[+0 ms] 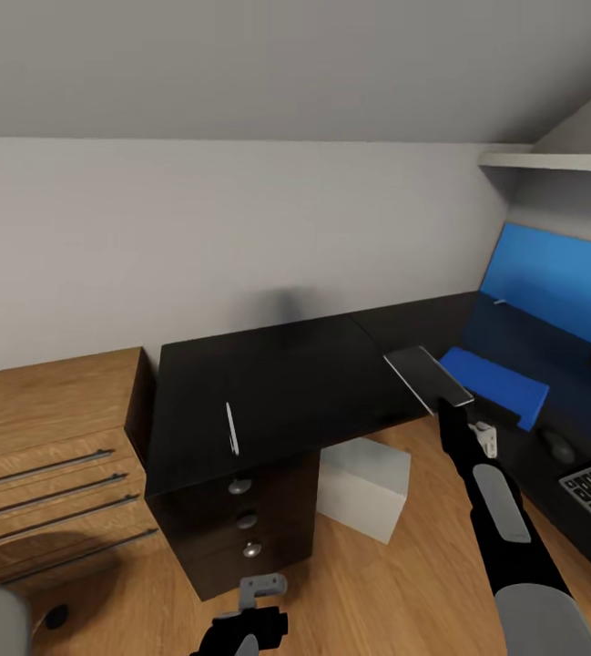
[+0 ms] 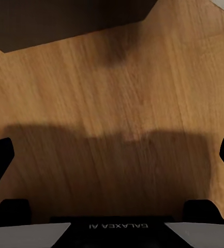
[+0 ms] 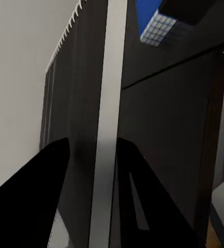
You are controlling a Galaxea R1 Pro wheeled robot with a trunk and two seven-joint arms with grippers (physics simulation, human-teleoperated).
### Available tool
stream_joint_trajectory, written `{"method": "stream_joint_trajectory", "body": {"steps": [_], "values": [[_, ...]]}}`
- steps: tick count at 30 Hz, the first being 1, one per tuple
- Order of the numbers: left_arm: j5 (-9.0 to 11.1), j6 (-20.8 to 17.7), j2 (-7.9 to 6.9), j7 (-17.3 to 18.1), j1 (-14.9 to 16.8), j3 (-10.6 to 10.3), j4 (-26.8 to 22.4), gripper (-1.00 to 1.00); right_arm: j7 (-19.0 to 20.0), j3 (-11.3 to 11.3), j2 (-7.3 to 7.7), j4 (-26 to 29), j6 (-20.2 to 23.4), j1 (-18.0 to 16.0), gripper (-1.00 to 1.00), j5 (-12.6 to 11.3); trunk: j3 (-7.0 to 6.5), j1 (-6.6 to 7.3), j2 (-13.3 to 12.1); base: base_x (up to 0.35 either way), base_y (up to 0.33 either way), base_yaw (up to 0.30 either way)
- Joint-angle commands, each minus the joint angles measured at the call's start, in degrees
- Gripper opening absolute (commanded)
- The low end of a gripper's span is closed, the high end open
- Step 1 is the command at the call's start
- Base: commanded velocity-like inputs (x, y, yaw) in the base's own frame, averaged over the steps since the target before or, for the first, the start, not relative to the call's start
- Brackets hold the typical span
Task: In the bedroom, organize the workspace by keeping the computer under the desk, ensuring the monitor is on the desk, placing the keyboard on the desk next to the monitor, placing the mouse on the desk next to the keyboard, moving the folder from the swivel chair onto the desk next to the mouse, stacking the notebook on top of the folder with the pen on top of the notebook, and positioning the swivel chair next to the desk.
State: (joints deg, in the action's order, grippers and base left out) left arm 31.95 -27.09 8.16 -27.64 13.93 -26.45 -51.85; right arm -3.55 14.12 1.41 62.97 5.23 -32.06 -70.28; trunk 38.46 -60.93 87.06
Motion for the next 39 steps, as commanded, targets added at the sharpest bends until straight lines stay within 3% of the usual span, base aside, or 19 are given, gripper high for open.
{"method": "stream_joint_trajectory", "body": {"steps": [1,8,12,20,28,36,39], "values": [[0.6,0.4,-0.02,-0.6,0.0,-0.2,0.3,1.0,-0.4,0.1,-0.15,0.3,0.3,0.0,-1.0,-0.4,-0.13,0.23,-0.4,0.0,0.0,0.0],[0.6,2.1,0.09,-0.5,0.0,-0.3,1.7,1.0,-0.7,0.0,-1.1,4.5,1.3,0.3,-1.0,-0.5,-1.39,1.77,-3.2,0.0,0.0,0.0],[0.7,2.3,0.13,-0.4,0.0,-0.4,1.8,1.0,-0.8,0.0,-1.39,7.7,1.7,0.9,-1.0,-0.5,-1.39,1.77,-3.2,0.0,0.0,0.0],[0.7,2.3,0.19,-0.2,0.0,-1.1,1.9,1.0,-1.7,0.0,-1.48,8.8,1.7,1.2,-1.0,-0.5,-1.39,1.77,-3.2,0.0,0.0,0.0],[0.7,2.4,0.25,-0.1,0.0,-1.8,1.9,1.0,-5.8,0.2,-1.42,8.7,1.6,1.3,-1.0,-0.6,-1.07,1.77,-3.2,0.0,0.0,-0.106],[0.7,2.4,0.2,-0.4,0.0,-5.6,1.9,1.0,-6.7,0.4,-1.27,8.6,1.4,1.3,-1.0,-0.5,-0.55,1.77,-3.2,0.063,-0.005,-0.173],[0.7,2.4,0.21,-0.4,0.0,-6.0,1.9,1.0,-6.7,0.4,-1.14,8.5,1.4,1.3,-1.0,-0.5,-0.37,1.77,-3.2,0.249,-0.068,-0.141]]}}
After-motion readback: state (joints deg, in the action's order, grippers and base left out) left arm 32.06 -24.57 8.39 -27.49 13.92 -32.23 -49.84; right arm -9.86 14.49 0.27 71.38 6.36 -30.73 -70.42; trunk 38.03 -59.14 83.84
